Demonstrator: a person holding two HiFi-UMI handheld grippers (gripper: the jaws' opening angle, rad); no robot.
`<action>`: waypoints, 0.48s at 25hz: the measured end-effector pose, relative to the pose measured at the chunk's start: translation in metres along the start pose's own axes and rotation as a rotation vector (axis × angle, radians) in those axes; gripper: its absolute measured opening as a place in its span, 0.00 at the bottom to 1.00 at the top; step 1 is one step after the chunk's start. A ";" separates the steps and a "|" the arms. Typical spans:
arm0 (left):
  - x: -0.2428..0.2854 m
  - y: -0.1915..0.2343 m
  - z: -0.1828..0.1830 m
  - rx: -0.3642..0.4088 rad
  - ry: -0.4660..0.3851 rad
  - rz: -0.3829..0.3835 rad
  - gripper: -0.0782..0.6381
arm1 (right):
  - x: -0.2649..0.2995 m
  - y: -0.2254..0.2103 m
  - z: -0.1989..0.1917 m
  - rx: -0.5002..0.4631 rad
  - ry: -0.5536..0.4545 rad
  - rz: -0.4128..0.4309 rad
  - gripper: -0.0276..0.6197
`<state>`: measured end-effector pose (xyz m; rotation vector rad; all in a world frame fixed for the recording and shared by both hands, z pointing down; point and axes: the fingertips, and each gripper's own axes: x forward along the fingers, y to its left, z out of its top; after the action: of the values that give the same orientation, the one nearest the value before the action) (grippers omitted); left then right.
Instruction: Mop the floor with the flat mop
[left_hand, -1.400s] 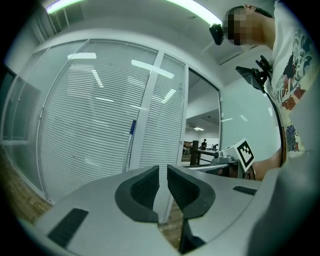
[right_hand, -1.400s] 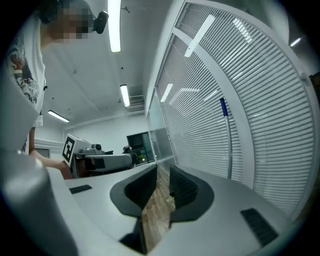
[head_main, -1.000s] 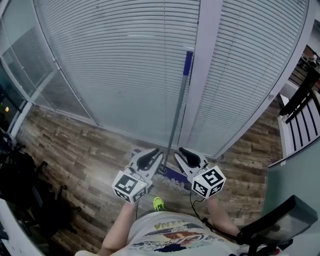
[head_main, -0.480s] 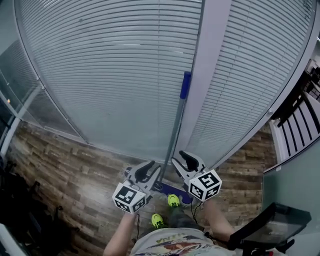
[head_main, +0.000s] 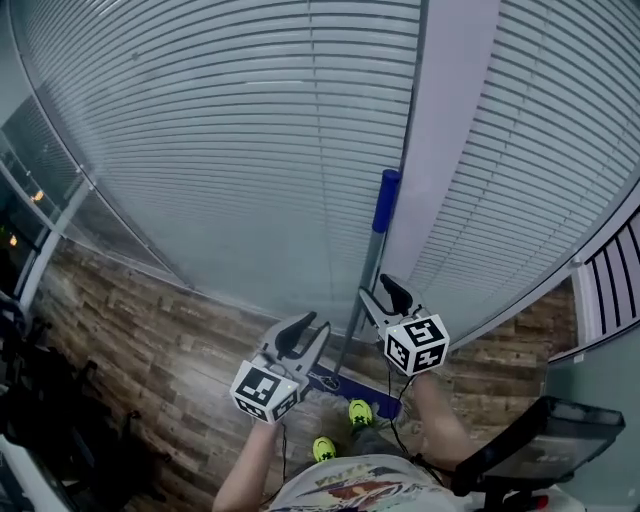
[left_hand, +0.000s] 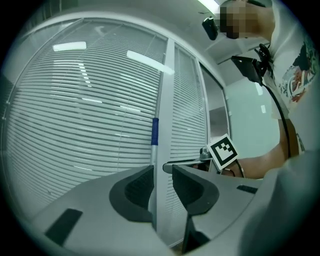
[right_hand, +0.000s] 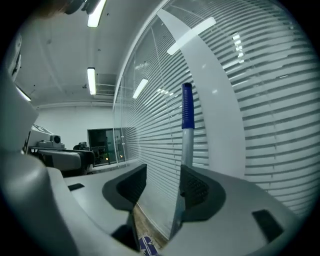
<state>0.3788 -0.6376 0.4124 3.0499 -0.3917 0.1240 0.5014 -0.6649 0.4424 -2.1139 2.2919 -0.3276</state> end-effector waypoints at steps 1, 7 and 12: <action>0.010 0.005 0.008 -0.001 0.001 0.008 0.24 | 0.009 -0.011 0.010 0.004 -0.003 0.000 0.33; 0.039 0.031 0.006 -0.011 0.018 0.052 0.25 | 0.061 -0.046 0.025 0.011 -0.017 0.026 0.34; 0.042 0.049 -0.033 -0.004 0.031 0.084 0.26 | 0.082 -0.053 -0.014 -0.026 -0.023 0.040 0.25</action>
<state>0.4044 -0.6935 0.4511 3.0245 -0.5174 0.1746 0.5440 -0.7471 0.4754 -2.0690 2.3346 -0.2735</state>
